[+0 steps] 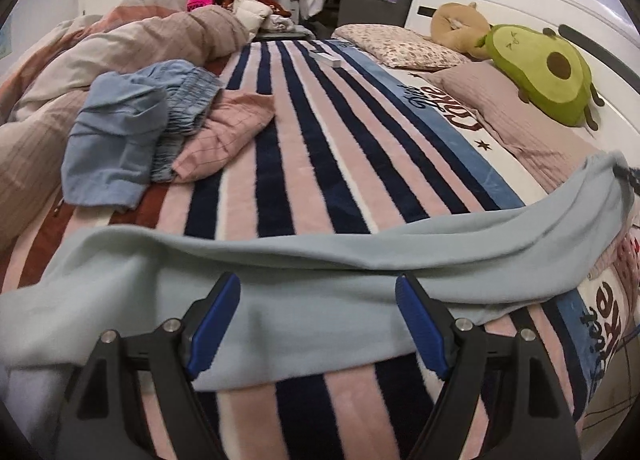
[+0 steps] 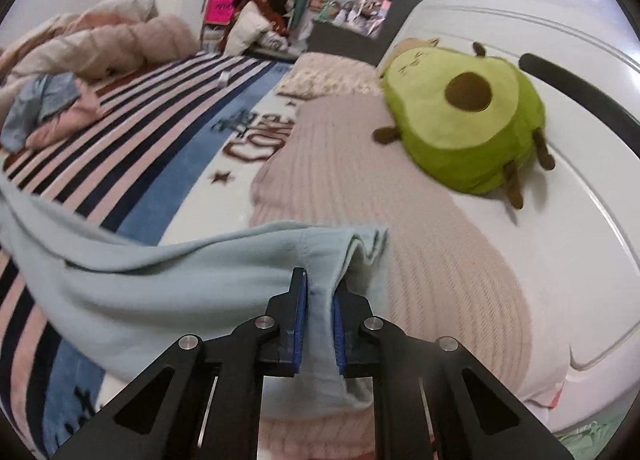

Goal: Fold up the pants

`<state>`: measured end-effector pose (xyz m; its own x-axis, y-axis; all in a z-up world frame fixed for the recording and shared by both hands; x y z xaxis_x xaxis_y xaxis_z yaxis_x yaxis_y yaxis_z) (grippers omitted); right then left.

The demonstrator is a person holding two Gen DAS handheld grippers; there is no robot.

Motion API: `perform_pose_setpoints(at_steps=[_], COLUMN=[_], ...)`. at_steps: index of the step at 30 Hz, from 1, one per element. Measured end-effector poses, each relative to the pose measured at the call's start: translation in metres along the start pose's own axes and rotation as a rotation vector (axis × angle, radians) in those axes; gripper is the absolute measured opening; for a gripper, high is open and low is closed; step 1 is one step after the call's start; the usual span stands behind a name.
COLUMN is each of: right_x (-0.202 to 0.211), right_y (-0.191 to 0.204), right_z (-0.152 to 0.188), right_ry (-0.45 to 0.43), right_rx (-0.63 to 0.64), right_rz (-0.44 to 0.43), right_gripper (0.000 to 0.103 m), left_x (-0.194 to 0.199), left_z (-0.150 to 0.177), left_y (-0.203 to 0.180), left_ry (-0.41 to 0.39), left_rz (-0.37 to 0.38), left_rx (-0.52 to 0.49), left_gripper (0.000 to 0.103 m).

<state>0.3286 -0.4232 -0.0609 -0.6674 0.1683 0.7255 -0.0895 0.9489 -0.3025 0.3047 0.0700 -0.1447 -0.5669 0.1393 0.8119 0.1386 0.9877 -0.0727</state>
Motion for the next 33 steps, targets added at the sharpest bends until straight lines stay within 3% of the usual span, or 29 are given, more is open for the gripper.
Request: perform_pose_setpoints(at_steps=[4,8,11,14,17,19,21,22,23,30,33], right_x=[-0.022,-0.028,-0.028,-0.033,-0.034,-0.034,-0.032,-0.029,-0.027,0.007,0.022], right_y=[-0.005,-0.005,-0.011,-0.012,-0.012,-0.009,-0.005,-0.002,0.000,-0.018,-0.036], right_z=[-0.001,0.012,0.020,0.033,0.042,0.046,0.048,0.048,0.047,0.041,0.042], right_ry=[0.077,0.110,0.125,0.163,0.165,0.154,0.131,0.112,0.103,-0.003,-0.001], right_rx=[-0.024,-0.039,-0.092,-0.094,-0.142,-0.131,-0.116,-0.116,-0.123,-0.183,-0.204], right_rz=[-0.005,0.000,-0.059,-0.061,-0.128,-0.110,-0.097,-0.127,-0.143,-0.067,-0.039], right_gripper=[0.011,0.048,0.054,0.061,0.069,0.068,0.051,0.033,0.029,0.022,0.021], left_x=[-0.013,-0.020,-0.016,-0.011,-0.003,0.006,0.015,0.017,0.019,0.018,0.018], left_z=[-0.005,-0.007,-0.011,-0.013,-0.009,-0.006,-0.001,0.001,0.003,0.008,0.005], left_y=[0.002,0.010,0.021,0.039,0.053,0.060,0.063,0.063,0.064,0.057,0.046], left_ry=[0.006,0.008,-0.008,-0.021,-0.019,-0.020,-0.027,-0.026,-0.024,-0.007,-0.006], left_rz=[-0.018,-0.031,-0.051,-0.127,-0.127,-0.128,-0.121,-0.121,-0.120,-0.097,-0.071], left_rx=[-0.007,0.006,0.030,0.072,0.116,0.141,0.148,0.149,0.149,0.131,0.098], left_gripper=[0.077,0.077,0.077,0.077,0.077,0.077,0.077,0.077,0.077,0.077,0.077])
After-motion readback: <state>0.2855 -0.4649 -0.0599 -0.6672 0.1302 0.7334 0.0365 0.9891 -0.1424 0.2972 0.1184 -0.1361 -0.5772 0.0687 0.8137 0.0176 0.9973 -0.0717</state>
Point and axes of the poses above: each gripper's, at about its wrist camera, not at the fingertips, and x roughly against the way its jaws point, y to its left, z to its underside, the point moved 5 cm from there along -x, roughly the way its jaws point, and after that the axes turned 7 degrees about y, right-handed, at the moved point
